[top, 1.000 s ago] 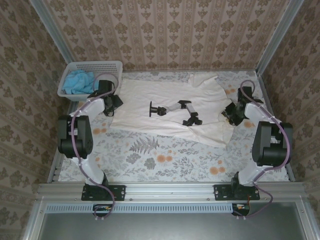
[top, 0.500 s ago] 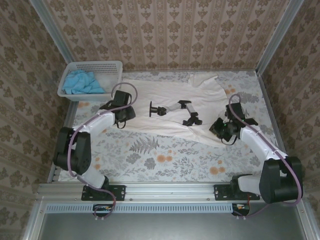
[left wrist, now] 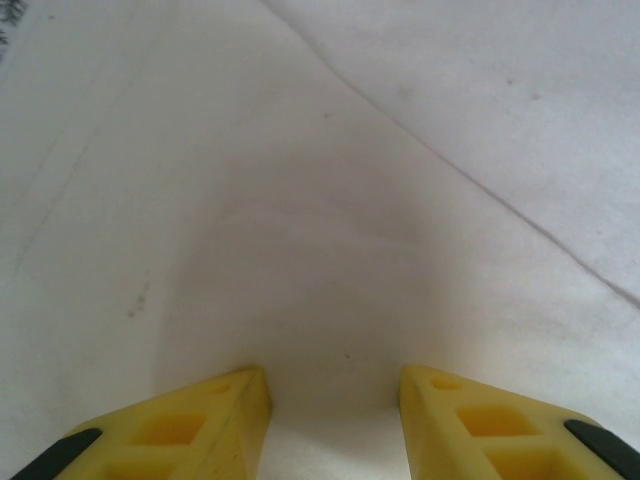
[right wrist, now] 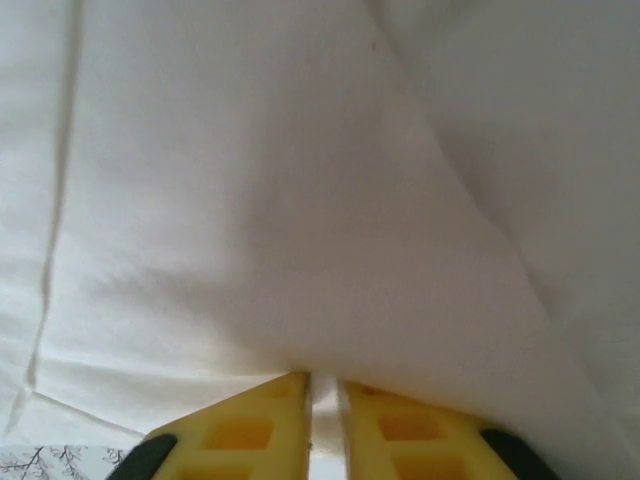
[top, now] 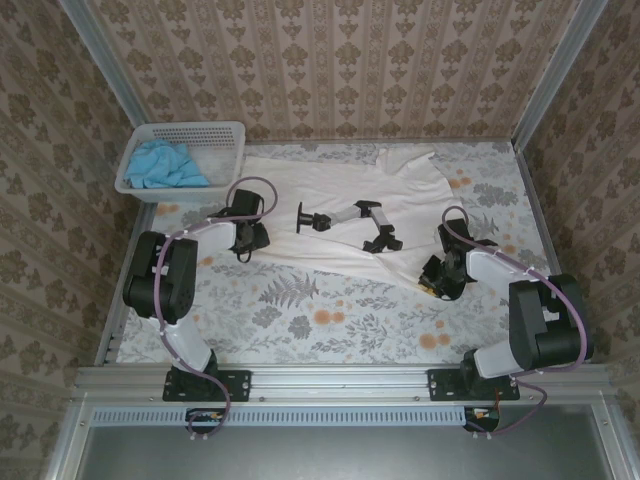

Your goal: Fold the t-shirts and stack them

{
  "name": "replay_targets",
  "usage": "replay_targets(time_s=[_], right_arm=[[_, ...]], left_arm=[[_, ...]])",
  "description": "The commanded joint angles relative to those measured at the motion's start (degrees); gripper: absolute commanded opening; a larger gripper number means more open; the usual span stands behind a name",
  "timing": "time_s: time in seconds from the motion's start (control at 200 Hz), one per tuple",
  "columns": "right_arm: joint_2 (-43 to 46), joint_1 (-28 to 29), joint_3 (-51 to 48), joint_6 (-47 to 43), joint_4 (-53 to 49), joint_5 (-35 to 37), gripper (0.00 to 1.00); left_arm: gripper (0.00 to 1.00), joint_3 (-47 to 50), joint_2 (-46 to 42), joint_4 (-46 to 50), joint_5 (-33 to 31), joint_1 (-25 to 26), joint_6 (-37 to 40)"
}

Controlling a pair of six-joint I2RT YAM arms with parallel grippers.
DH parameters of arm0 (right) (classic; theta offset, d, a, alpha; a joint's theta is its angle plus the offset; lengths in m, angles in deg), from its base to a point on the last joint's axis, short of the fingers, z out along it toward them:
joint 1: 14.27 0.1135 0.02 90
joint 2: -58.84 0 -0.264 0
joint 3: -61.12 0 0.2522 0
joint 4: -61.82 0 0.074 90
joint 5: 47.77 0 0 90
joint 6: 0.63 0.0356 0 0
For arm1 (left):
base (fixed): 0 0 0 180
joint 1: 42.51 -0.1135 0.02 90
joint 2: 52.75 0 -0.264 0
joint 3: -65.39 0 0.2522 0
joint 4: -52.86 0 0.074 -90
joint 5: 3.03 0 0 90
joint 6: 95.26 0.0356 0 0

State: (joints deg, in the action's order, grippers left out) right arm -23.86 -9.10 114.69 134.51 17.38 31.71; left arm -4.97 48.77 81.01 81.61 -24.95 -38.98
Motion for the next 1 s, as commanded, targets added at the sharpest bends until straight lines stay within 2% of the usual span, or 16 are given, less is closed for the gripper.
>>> replay_targets(time_s=[0.0,0.08,0.34,0.595,0.725,0.845,0.915,0.99], right_arm=[[-0.71,-0.78,0.3,0.65,-4.82,5.78,0.28],[-0.98,-1.85,0.0,-0.18,-4.83,5.33,0.32],[-1.75,-6.38,-2.02,-3.85,-6.24,2.97,0.33],[2.62,-9.39,-4.54,-5.02,-8.48,1.61,0.34],[6.24,-9.65,-5.27,-4.98,-10.4,1.95,0.34],[10.99,-9.65,-4.48,-4.8,-12.1,2.76,0.4],[13.78,-9.65,-2.95,-4.8,-12.62,3.41,0.45],[15.76,-9.65,-0.75,-4.6,-12.87,4.6,0.52]], left_arm=[[0.41,3.81,-0.11,2.2,-1.71,-1.74,0.05],[0.41,5.74,-1.85,2.32,-1.94,-1.4,-0.6],[0.41,14.53,-11.77,2.76,-0.99,0.32,-2.82],[0.41,24.26,-24.78,4.65,-0.57,5.19,-9.44],[0.41,28.58,-32.17,7.1,-2.46,7.04,-13.34],[0.46,28.68,-40.04,11.6,-6.05,6.92,-12.68],[0.55,25.79,-42.76,15.18,-8.54,6.7,-11.08],[0.58,21.59,-43.63,17.4,-11.1,6.61,-8.9]])
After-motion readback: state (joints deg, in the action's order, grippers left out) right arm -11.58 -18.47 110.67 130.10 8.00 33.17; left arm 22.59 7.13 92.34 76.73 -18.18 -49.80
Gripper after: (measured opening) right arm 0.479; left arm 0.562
